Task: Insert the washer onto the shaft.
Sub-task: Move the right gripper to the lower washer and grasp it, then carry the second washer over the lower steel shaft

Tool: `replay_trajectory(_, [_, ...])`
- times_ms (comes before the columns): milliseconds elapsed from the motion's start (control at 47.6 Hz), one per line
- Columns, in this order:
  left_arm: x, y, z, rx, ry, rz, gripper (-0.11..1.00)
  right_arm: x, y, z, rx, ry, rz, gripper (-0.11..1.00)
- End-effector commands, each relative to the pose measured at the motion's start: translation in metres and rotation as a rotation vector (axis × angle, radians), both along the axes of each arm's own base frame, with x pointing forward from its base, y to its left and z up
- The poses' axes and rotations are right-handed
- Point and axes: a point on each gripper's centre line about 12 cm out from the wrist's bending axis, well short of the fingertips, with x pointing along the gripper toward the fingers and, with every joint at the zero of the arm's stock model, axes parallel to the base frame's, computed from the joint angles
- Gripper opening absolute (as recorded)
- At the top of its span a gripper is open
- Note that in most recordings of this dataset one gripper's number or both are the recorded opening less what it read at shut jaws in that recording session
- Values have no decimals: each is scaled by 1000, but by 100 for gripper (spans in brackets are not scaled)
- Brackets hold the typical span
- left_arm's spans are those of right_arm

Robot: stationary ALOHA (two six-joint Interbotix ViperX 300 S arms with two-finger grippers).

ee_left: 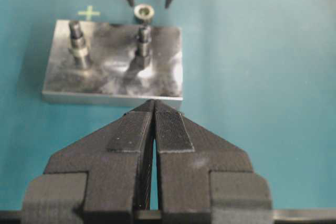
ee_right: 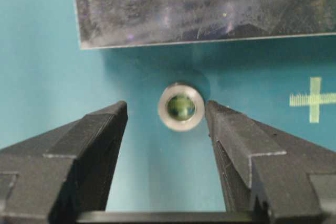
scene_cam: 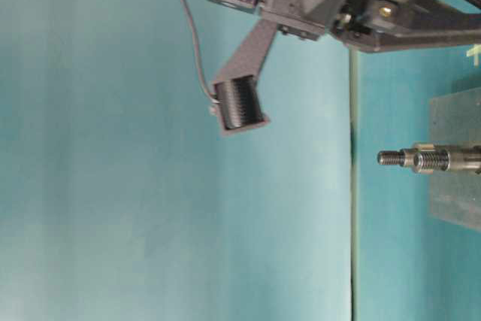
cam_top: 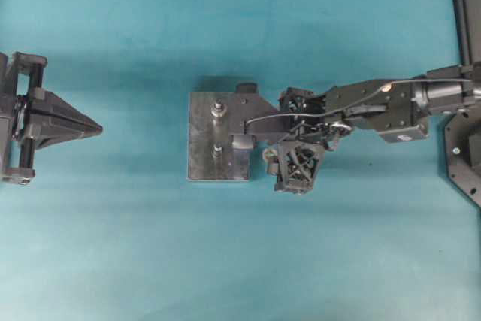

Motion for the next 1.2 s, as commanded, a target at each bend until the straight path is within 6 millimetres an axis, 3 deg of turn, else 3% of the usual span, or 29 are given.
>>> replay_trajectory(0, [5, 0, 12, -1, -29, -1, 0, 2, 1, 2, 2, -13, -7, 65])
replay_trajectory(420, [5, -1, 14, -1, -34, -3, 0, 2, 0, -10, 2, 9, -14, 62])
replay_trajectory(504, [6, -1, 17, 0, -45, -3, 0, 2, 1, -9, 5, 11, -18, 57])
replay_trajectory(673, [6, -1, 17, 0, -43, -3, 0, 3, 0, -9, 9, 9, -33, 34])
replay_trajectory(841, [6, -1, 17, 0, -45, -3, 0, 3, 0, -6, 19, 11, -56, 33])
replay_trajectory(1177, [6, -1, 17, 0, -43, -2, 0, 12, -3, 51, -6, -37, -37, 33])
